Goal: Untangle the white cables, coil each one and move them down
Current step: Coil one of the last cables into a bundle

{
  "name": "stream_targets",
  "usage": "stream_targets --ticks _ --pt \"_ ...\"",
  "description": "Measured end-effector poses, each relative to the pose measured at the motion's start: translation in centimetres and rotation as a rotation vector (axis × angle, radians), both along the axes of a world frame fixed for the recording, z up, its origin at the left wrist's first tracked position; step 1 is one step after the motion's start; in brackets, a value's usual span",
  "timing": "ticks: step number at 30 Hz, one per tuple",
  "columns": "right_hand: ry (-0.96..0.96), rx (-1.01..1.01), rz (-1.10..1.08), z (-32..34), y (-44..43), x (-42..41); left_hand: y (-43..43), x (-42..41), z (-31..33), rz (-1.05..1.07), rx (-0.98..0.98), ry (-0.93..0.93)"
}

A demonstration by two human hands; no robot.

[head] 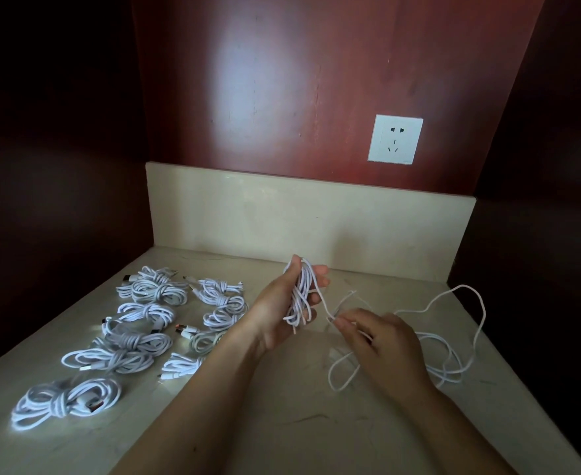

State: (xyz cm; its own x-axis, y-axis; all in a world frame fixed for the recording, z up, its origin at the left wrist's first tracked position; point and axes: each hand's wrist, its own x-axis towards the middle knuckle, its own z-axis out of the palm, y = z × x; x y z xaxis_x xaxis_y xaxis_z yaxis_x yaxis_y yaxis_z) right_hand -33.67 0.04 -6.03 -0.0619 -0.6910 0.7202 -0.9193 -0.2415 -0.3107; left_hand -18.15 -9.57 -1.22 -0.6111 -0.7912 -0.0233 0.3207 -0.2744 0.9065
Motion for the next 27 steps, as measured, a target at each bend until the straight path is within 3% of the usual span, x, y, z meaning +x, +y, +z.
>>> stream_targets --ticks 3,6,9,15,19,23,27 --pt "0.047 0.0 -0.018 0.0 0.2 0.2 0.2 -0.1 0.4 0.049 0.02 0.031" --pt "0.084 0.004 -0.01 0.3 0.1 0.6 0.4 -0.3 0.7 0.073 0.193 0.24" --pt "0.141 0.041 0.03 0.5 0.1 1.1 0.2 -0.2 0.7 0.069 0.235 0.359" --pt "0.155 0.096 0.078 0.5 0.1 1.6 -0.5 0.2 0.0 0.215 0.125 0.235" --pt "0.139 0.117 0.12 0.8 0.2 1.9 -0.4 0.0 -0.3 0.365 -0.128 0.008" --pt "-0.104 0.072 0.231 0.9 0.0 2.0 -0.2 -0.1 -1.1 0.444 -0.434 -0.231" --pt "-0.486 0.138 0.302 1.3 0.4 2.1 0.2 -0.1 -1.0 0.374 -0.465 -0.319"
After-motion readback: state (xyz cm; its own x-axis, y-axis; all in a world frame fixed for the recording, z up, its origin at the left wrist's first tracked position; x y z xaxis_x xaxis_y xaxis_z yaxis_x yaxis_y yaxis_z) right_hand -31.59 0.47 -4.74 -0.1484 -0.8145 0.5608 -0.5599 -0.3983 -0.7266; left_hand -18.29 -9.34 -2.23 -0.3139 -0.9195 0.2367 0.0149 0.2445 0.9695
